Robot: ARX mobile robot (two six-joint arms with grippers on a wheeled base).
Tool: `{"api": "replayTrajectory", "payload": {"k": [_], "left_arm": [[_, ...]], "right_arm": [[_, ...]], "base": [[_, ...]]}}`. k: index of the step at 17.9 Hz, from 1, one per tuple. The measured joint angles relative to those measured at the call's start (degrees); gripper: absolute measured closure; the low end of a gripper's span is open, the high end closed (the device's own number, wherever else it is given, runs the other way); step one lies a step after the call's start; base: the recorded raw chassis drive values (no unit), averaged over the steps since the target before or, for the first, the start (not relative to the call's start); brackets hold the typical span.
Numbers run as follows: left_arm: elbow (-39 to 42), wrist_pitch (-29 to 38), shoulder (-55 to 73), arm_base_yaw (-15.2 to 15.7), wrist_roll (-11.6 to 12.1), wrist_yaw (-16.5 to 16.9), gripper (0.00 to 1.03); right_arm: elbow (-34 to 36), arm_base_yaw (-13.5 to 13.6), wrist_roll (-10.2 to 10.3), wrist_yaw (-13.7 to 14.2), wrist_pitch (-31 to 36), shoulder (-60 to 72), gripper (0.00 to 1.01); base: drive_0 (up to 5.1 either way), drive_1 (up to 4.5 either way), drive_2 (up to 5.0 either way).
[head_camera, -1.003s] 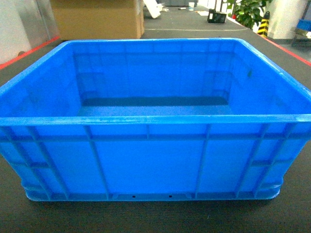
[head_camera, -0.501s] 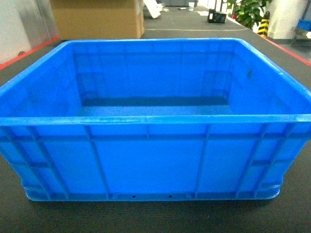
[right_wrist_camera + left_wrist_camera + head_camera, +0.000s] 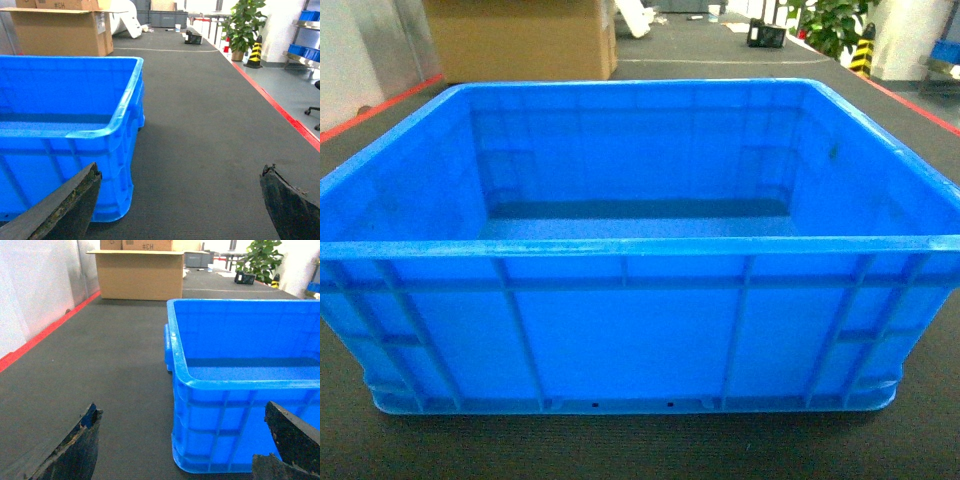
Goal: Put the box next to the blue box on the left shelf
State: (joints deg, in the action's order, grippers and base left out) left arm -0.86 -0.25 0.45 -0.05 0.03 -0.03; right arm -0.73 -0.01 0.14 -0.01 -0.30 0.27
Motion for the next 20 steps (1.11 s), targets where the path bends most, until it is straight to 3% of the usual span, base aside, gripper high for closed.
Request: {"api": "replayTrajectory", "payload": {"k": [15,16,17,18,19,20], "left_arm": [[0.0,-0.02,0.0,0.0,-0.02,-0.04,0.05],[-0.98,-3.43,3.15,-5.25,-1.16,-12.04,0.05],[-1.73,-2.91,7.63,-10.43,-1.9,-23.06,0.05],[-1.73,-0.17,10.8,-12.17,-1.99,-30.77,0.05],[-2.47,4.33,14.34,-11.54,-2.34,-35.5,0.05],[-5.33,10.67,20.76,-10.4,-1.84,-34.29,0.05]], "right_arm": [[0.0,0.0,0.0,0.0,0.0,0.0,0.03],[-1.75,3.56,1.03,8.46,-5.99,2.45,0.03],[-2.99,7.5,2.6,17.75,-7.52,7.65,0.03],[-3.02,8.28,3.21,23.58,-5.68,10.19,0.03],[-4.22,7.87,4.04,26.8,-2.01,13.64,0.03],[-7.15,7.89,4.09,25.88,2.29,18.75,0.03]], "base": [[0.0,0.0,0.0],[0.0,0.0,0.0],[0.0,0.0,0.0],[0.0,0.0,0.0],[0.0,0.0,0.0],[0.0,0.0,0.0]]}}
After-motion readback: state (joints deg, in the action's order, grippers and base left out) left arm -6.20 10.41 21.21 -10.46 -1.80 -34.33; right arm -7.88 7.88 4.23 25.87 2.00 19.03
